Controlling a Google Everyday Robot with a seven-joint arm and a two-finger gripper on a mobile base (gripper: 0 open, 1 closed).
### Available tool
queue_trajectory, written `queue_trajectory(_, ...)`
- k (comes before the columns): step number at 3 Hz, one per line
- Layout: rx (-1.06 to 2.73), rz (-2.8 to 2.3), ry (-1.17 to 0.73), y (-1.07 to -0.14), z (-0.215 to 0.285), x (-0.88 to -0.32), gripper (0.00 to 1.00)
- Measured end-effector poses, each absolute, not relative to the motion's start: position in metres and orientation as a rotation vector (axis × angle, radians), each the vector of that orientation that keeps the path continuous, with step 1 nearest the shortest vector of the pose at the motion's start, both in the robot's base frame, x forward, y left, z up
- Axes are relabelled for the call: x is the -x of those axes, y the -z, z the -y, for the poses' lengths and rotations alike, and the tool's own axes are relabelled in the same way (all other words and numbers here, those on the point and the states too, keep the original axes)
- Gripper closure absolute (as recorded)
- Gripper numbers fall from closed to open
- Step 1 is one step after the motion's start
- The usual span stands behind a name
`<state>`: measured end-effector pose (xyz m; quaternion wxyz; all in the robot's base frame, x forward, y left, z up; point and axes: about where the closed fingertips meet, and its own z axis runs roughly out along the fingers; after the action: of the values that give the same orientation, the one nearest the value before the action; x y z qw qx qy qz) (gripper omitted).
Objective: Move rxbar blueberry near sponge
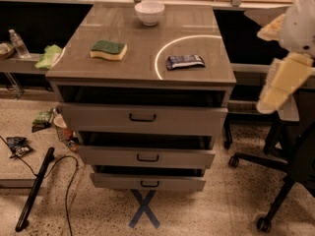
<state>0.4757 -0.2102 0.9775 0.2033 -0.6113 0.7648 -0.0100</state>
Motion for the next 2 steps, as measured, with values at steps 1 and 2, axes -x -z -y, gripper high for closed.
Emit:
queue_trajectory(1,1.717,-2.016,-0.137,-0.969,0.196,-0.529,0.00)
queue_trajectory(2,1.629,-1.853,-0.373,-0.960,0.171,-0.603,0.00)
